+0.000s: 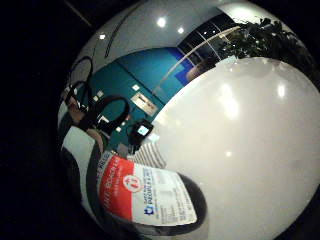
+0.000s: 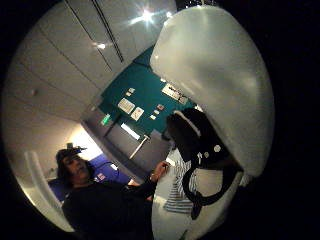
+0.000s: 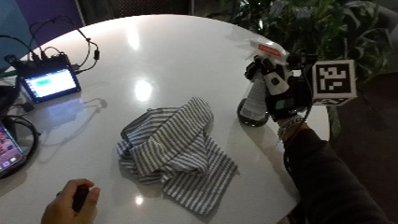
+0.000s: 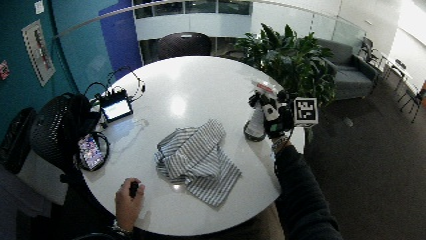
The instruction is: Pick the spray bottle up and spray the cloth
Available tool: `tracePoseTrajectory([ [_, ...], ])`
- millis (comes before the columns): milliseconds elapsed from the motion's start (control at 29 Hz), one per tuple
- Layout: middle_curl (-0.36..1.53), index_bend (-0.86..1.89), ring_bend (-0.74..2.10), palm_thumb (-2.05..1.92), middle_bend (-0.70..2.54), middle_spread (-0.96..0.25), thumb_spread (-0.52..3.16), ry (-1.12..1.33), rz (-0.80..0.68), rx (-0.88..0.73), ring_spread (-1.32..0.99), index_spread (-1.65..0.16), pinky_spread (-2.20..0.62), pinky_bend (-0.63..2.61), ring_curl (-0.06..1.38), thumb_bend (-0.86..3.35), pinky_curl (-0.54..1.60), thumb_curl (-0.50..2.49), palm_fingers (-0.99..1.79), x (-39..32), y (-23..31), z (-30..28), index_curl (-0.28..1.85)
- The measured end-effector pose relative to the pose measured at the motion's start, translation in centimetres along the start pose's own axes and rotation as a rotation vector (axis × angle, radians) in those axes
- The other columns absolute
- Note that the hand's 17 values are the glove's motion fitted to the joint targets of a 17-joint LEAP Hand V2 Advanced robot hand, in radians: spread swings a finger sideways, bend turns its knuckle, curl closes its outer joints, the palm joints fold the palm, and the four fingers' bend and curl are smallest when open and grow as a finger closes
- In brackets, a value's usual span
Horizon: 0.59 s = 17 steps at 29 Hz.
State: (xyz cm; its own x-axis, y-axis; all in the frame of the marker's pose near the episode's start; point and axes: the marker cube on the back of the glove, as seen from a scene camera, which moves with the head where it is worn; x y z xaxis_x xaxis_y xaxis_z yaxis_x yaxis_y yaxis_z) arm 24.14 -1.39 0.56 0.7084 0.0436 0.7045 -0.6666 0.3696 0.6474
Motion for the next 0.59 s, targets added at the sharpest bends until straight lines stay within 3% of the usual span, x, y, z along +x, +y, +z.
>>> tracePoseTrajectory([
  [311, 0.48, 0.15, 0.69, 0.69, 0.53, -0.23, 1.19, 0.058, -0.017, 0.028, -0.21, -0.29, -0.30, 0.47, 0.43, -0.01, 0.38, 0.30, 1.37, -0.7, 0.5, 0.0, 0.34],
  [587, 0.49, 0.16, 0.71, 0.69, 0.55, -0.23, 1.24, 0.165, -0.105, -0.199, -0.21, -0.29, -0.31, 0.48, 0.44, -0.01, 0.39, 0.29, 1.36, -4.1, -1.0, -0.9, 0.36],
])
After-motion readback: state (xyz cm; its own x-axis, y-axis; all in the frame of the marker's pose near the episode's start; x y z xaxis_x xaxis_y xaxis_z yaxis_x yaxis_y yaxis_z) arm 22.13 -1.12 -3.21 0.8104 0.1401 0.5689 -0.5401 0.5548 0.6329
